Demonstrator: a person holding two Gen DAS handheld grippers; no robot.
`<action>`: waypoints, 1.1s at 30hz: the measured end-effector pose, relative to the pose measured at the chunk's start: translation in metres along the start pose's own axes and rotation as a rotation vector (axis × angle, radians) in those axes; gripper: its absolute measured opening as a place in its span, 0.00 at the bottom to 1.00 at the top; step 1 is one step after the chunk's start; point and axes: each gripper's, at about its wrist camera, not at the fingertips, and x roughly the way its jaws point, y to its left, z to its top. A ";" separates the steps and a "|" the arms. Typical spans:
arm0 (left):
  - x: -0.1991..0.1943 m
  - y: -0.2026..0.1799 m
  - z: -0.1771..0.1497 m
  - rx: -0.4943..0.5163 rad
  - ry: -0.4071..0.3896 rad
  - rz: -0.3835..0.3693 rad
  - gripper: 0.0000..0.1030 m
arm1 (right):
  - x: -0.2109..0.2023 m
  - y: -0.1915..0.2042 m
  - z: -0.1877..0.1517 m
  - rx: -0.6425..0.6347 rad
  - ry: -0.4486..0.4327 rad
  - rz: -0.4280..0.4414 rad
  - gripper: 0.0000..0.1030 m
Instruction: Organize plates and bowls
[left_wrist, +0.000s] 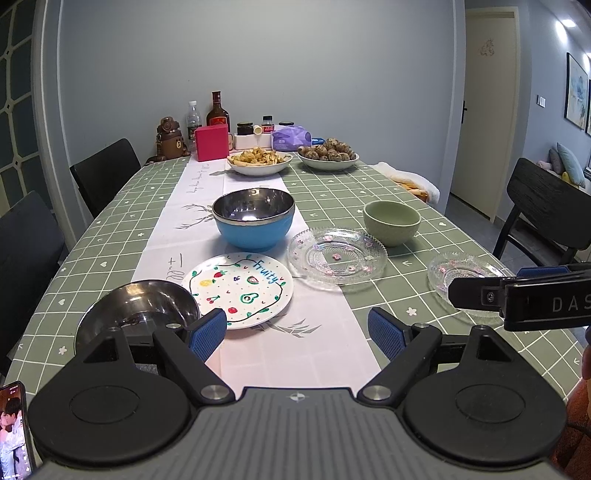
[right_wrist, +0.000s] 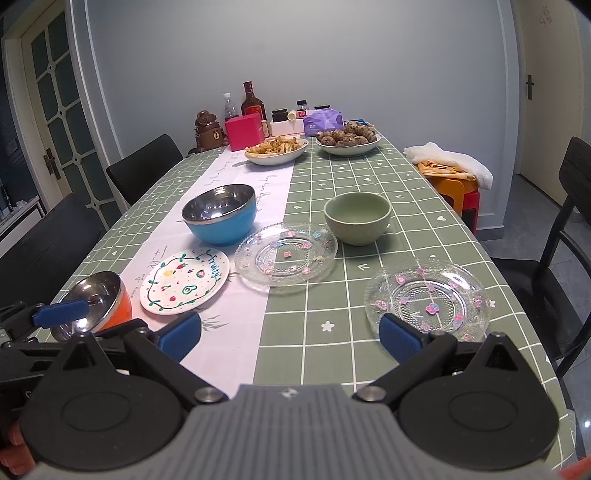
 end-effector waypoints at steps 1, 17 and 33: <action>0.000 0.000 0.000 0.000 0.000 0.000 0.98 | 0.000 0.000 0.000 0.000 0.000 0.000 0.97; 0.000 0.000 0.000 -0.003 0.003 0.001 0.98 | 0.001 -0.002 -0.001 0.001 0.009 -0.008 0.98; -0.001 0.029 0.010 -0.085 -0.043 0.127 0.82 | 0.010 0.021 -0.007 -0.092 -0.042 0.034 0.97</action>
